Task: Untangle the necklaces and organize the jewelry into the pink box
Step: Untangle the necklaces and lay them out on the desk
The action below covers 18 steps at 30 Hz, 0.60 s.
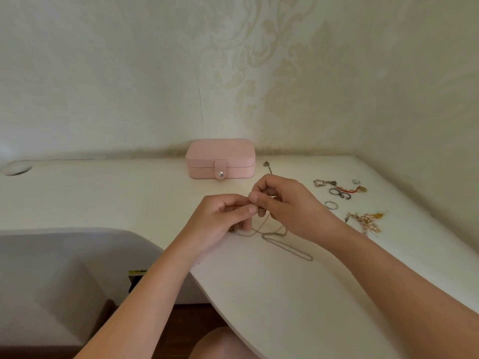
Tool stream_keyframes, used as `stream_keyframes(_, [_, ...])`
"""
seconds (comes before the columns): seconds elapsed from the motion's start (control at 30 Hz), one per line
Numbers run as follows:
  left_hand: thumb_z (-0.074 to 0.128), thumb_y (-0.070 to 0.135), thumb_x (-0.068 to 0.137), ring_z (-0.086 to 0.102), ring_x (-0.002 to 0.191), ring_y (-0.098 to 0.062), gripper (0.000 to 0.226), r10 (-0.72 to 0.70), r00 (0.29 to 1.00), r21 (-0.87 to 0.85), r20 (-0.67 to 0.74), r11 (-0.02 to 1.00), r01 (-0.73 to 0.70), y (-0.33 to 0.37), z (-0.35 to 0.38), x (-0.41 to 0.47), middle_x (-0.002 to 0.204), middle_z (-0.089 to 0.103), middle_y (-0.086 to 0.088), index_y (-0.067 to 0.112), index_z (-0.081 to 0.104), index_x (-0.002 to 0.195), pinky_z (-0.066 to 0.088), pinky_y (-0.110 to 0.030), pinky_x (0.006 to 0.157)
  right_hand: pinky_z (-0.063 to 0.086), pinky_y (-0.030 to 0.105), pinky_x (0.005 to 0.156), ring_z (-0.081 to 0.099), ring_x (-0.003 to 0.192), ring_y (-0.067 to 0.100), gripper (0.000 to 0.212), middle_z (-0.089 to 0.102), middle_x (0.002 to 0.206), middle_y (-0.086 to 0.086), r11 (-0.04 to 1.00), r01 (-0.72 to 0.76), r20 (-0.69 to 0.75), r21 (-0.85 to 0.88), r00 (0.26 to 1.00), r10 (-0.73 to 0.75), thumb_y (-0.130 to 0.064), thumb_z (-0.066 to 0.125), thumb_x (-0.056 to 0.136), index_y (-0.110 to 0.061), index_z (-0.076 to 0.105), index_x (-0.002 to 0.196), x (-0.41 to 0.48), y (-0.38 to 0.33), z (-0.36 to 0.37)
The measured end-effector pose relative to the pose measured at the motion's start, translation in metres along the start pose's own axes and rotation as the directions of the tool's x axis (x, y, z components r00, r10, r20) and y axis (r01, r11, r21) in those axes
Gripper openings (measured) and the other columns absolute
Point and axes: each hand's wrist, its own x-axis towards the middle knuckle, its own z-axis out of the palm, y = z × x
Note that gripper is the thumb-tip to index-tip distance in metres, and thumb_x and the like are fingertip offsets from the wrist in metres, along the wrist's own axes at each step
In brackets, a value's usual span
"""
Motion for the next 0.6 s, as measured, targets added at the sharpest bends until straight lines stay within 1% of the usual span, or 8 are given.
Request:
stream_keyframes(0.07, [0.070,0.019,0.076,0.054,0.053,-0.011,0.017,-0.010,0.999,-0.025,-0.043,1.000,0.008,0.000,0.001,-0.001,0.061,0.060,-0.005,0.003,0.072,0.081,0.044,-0.022,0.053,0.032,0.009,0.045,0.048,0.043,-0.002,0.014,0.060,0.068,-0.003,0.999,-0.020,0.004,-0.038,1.000,0.020,-0.022,0.057,0.094,-0.014,0.058,0.081,0.001,0.000,-0.003])
stream_keyframes(0.13, [0.071,0.022,0.073,0.050,0.050,-0.010,0.019,-0.018,0.998,-0.014,-0.065,1.000,0.017,0.000,0.001,-0.002,0.058,0.059,-0.001,0.004,0.071,0.079,0.039,-0.020,0.045,0.032,0.010,0.046,0.047,0.043,-0.002,0.017,0.063,0.071,-0.003,0.995,-0.062,0.015,-0.084,0.998,0.063,-0.028,0.059,0.092,-0.014,0.060,0.082,0.001,0.001,-0.008])
stream_keyframes(0.23, [0.068,0.023,0.078,0.047,0.051,-0.009,0.019,-0.012,0.996,-0.012,-0.092,1.000,0.011,0.000,0.002,-0.002,0.061,0.060,0.001,0.003,0.069,0.080,0.034,-0.019,0.044,0.032,0.007,0.047,0.047,0.046,-0.005,0.020,0.063,0.070,-0.010,0.983,-0.095,0.071,-0.155,0.992,0.107,-0.033,0.068,0.084,-0.013,0.067,0.083,-0.001,0.004,-0.019])
stream_keyframes(0.33, [0.064,0.025,0.080,0.045,0.052,-0.009,0.020,-0.029,0.994,-0.074,-0.110,0.997,0.021,0.001,0.002,-0.001,0.062,0.058,0.003,0.005,0.064,0.077,0.033,-0.019,0.045,0.031,0.006,0.048,0.043,0.047,-0.002,0.009,0.057,0.054,-0.021,0.971,-0.106,0.089,-0.212,0.988,0.128,-0.027,0.073,0.080,-0.019,0.072,0.080,-0.001,0.007,-0.023])
stream_keyframes(0.4, [0.064,0.029,0.079,0.043,0.050,-0.009,0.024,-0.052,0.991,-0.090,-0.120,0.995,0.041,0.001,0.001,-0.002,0.057,0.053,0.004,0.006,0.064,0.078,0.033,-0.019,0.045,0.032,0.011,0.054,0.040,0.052,0.004,0.006,0.061,0.057,-0.011,0.973,-0.101,0.078,-0.206,0.990,0.119,-0.029,0.073,0.081,-0.024,0.073,0.078,-0.001,0.009,-0.025])
stream_keyframes(0.47, [0.065,0.032,0.075,0.042,0.051,-0.010,0.025,-0.065,0.989,-0.121,-0.133,0.991,0.049,0.001,-0.001,-0.003,0.057,0.050,0.001,0.007,0.065,0.077,0.032,-0.019,0.046,0.034,0.025,0.063,0.042,0.064,0.019,0.005,0.066,0.081,0.016,0.978,-0.092,0.062,-0.186,0.993,0.105,-0.035,0.072,0.080,-0.031,0.074,0.077,0.001,0.011,-0.025])
stream_keyframes(0.5, [0.065,0.032,0.074,0.042,0.051,-0.011,0.024,-0.067,0.988,-0.141,-0.142,0.989,0.047,0.002,-0.002,-0.003,0.058,0.050,-0.001,0.008,0.066,0.076,0.031,-0.019,0.045,0.033,0.029,0.065,0.042,0.068,0.021,0.005,0.065,0.090,0.023,0.980,-0.086,0.061,-0.179,0.993,0.098,-0.037,0.071,0.080,-0.034,0.074,0.078,0.002,0.012,-0.025])
stream_keyframes(0.6, [0.064,0.024,0.079,0.039,0.050,-0.008,0.015,-0.069,0.983,-0.202,-0.168,0.979,0.035,0.003,-0.002,-0.002,0.070,0.058,-0.001,0.010,0.067,0.074,0.029,-0.016,0.042,0.035,0.031,0.066,0.044,0.071,0.021,0.007,0.068,0.095,0.019,0.988,-0.074,0.069,-0.133,0.994,0.083,-0.040,0.068,0.082,-0.040,0.074,0.080,0.001,0.010,-0.024])
